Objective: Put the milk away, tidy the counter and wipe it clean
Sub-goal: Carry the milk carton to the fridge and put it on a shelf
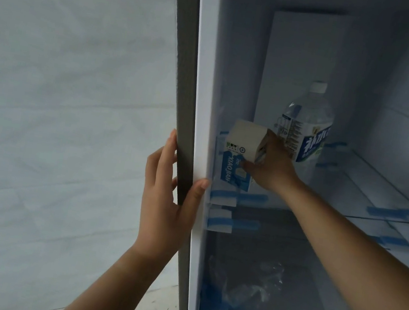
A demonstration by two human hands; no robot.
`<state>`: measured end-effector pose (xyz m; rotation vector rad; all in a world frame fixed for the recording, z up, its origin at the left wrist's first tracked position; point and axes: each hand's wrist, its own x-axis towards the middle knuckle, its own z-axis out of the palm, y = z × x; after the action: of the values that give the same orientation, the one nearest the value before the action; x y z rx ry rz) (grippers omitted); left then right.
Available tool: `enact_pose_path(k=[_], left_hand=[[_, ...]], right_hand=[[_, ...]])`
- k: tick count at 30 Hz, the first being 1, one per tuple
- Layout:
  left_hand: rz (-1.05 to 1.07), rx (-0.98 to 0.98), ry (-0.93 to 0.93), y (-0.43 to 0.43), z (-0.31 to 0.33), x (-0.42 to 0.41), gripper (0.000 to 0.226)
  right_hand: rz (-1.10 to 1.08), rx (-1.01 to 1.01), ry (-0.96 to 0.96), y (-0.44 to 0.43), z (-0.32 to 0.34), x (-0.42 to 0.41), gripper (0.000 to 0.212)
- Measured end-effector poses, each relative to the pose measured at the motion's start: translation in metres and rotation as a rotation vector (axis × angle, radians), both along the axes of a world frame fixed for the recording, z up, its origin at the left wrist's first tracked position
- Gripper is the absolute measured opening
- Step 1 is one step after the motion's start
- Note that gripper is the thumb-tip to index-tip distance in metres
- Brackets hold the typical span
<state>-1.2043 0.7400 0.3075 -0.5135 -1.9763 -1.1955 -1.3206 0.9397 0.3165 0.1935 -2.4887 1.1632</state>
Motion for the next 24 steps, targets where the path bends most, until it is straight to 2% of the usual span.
enact_pose_path(k=[6, 11, 15, 19, 24], left_hand=[[0.025, -0.008, 0.012, 0.000, -0.002, -0.001, 0.064], [0.046, -0.030, 0.028, 0.002, -0.002, 0.001, 0.063], [0.007, -0.007, 0.004, 0.000, -0.002, 0.002, 0.065], [-0.080, 0.013, -0.042, -0.002, -0.001, 0.003, 0.066], [-0.178, -0.081, -0.108, -0.019, 0.003, 0.012, 0.073]], right_hand=[[0.023, -0.010, -0.097, 0.002, -0.001, 0.002, 0.095], [-0.016, -0.048, -0.091, -0.005, -0.002, 0.013, 0.099], [-0.082, -0.028, 0.013, -0.012, -0.001, 0.034, 0.086], [-0.125, -0.033, 0.096, -0.019, 0.005, 0.068, 0.049], [-0.199, 0.014, 0.047, -0.024, -0.009, 0.126, 0.049]])
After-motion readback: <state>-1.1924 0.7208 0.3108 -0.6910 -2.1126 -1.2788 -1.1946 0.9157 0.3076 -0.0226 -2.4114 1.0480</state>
